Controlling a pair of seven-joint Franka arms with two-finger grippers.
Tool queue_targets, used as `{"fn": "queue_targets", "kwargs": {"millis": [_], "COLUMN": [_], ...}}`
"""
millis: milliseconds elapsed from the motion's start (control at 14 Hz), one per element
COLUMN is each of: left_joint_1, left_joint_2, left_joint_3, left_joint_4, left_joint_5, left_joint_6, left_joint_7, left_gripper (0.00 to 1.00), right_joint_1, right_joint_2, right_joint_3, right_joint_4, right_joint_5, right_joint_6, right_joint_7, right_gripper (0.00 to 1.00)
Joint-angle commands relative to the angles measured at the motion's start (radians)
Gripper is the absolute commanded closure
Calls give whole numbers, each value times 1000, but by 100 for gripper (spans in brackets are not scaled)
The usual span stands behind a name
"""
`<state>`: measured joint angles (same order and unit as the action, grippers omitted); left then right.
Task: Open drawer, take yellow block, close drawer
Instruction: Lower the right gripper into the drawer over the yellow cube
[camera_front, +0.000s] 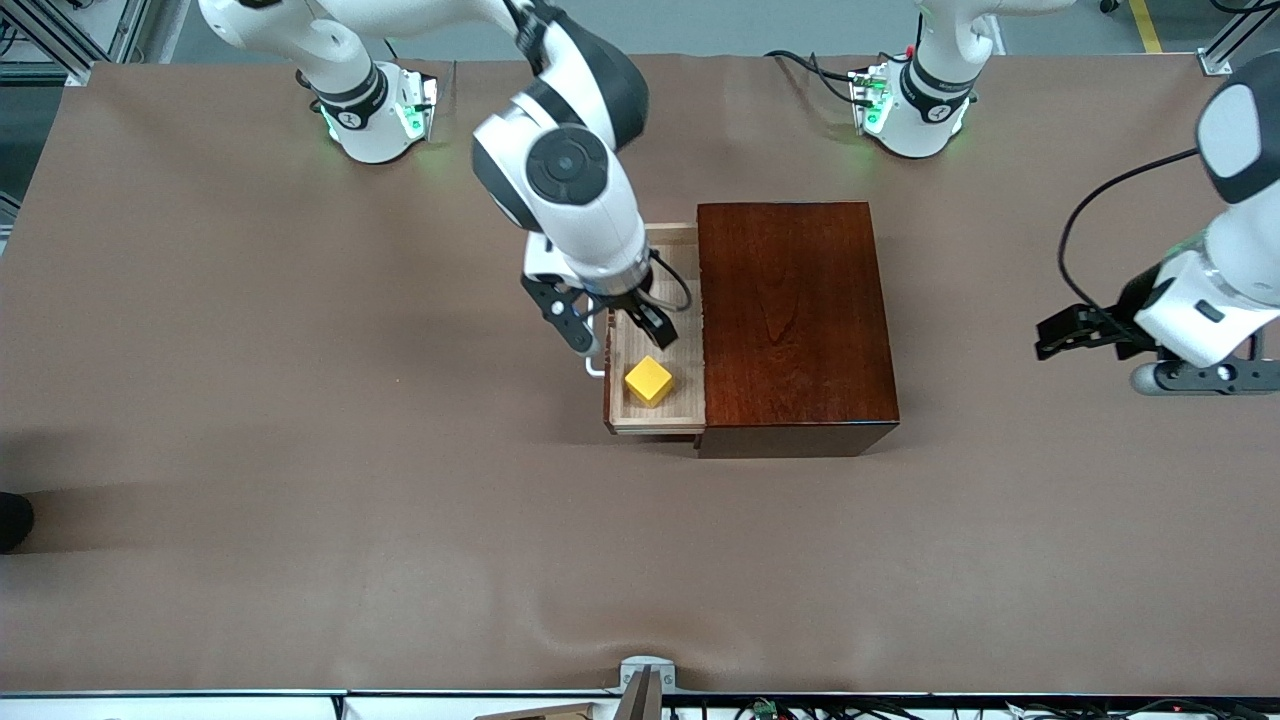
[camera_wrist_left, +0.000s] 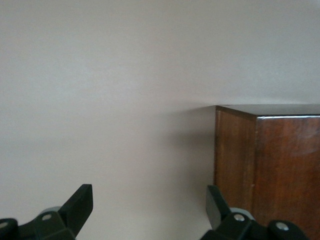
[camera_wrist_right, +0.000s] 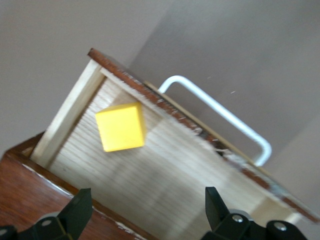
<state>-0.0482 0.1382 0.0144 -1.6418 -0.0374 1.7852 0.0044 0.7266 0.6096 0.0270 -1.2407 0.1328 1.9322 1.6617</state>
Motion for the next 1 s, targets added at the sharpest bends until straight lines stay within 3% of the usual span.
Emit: {"fn": "queue_targets", "kwargs": {"millis": [0,929], "left_joint_1": [25,31], "left_joint_2": [-20,-17], "left_joint_3": [-7,-7], "left_joint_4": [-27,-30], "left_joint_5": [-26,-24], "left_joint_6": [-9,-20], "left_joint_7": [66,68], "left_gripper": [0,0], "right_joint_1": [16,17], "right_joint_2": [70,142], "right_joint_3": [-13,-15], "right_joint_4": [70,28], "right_joint_5": [-10,-117], "right_joint_6": [22,146], "right_joint_7": [78,151], "right_gripper": [0,0]}}
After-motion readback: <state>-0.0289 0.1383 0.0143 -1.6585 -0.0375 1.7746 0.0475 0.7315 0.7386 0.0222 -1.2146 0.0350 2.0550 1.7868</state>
